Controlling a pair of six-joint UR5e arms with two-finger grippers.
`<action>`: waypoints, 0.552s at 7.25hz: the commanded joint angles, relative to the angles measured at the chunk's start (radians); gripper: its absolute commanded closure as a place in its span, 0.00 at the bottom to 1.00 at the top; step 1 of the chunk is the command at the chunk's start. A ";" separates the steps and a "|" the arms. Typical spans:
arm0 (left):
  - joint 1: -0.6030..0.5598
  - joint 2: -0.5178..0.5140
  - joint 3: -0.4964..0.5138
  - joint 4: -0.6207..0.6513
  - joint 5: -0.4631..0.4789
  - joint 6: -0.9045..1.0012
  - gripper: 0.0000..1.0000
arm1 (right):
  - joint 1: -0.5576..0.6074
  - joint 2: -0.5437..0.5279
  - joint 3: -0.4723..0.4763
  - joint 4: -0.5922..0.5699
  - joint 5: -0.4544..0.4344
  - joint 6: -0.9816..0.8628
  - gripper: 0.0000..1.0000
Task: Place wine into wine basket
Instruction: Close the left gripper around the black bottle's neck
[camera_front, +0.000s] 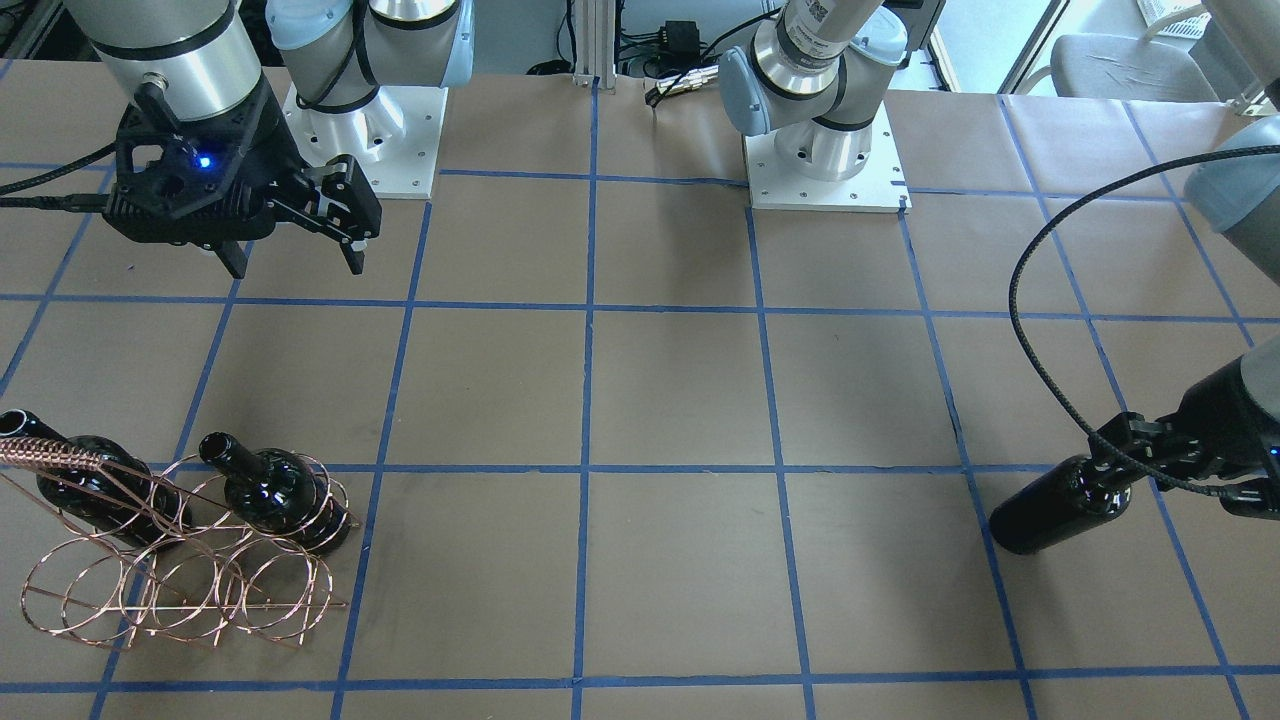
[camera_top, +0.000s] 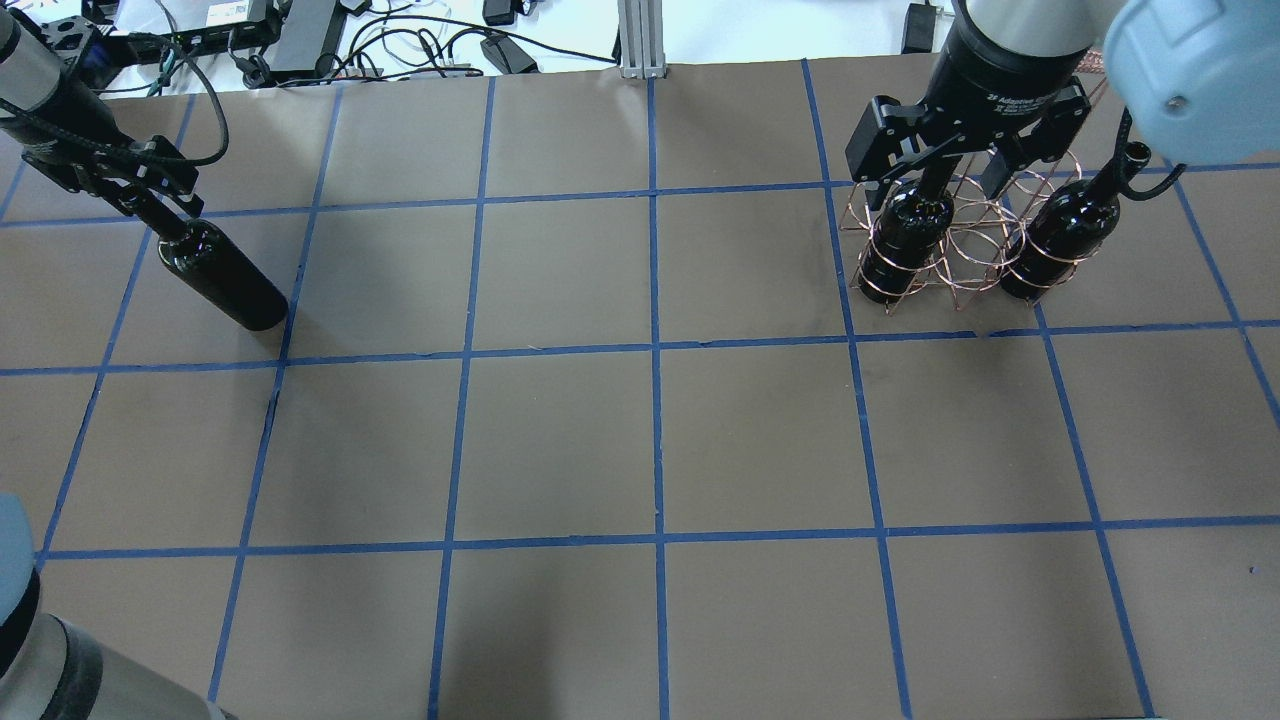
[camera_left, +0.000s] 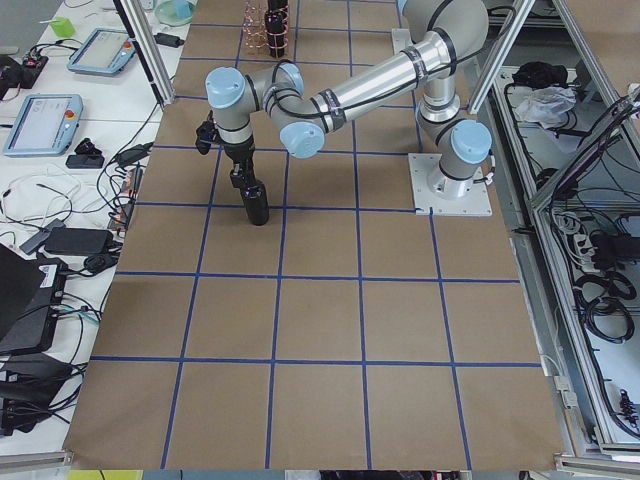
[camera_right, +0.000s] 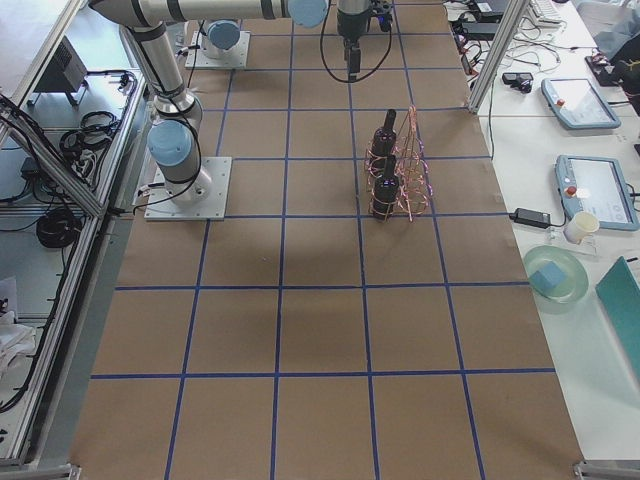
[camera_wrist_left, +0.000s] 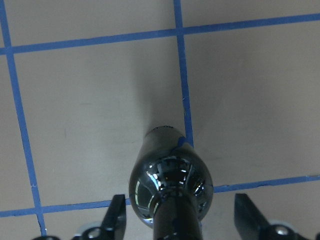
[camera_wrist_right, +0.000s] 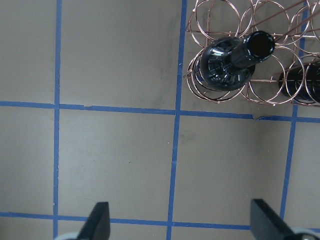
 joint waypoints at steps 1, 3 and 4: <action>0.000 0.001 -0.007 -0.008 0.005 0.003 0.36 | 0.000 0.000 0.000 0.000 0.001 0.000 0.00; 0.000 0.001 -0.007 -0.014 0.006 0.003 0.42 | 0.002 0.000 0.000 0.000 0.001 0.001 0.00; 0.002 0.002 -0.007 -0.014 0.006 0.003 0.43 | 0.000 0.000 0.000 0.000 0.001 0.002 0.00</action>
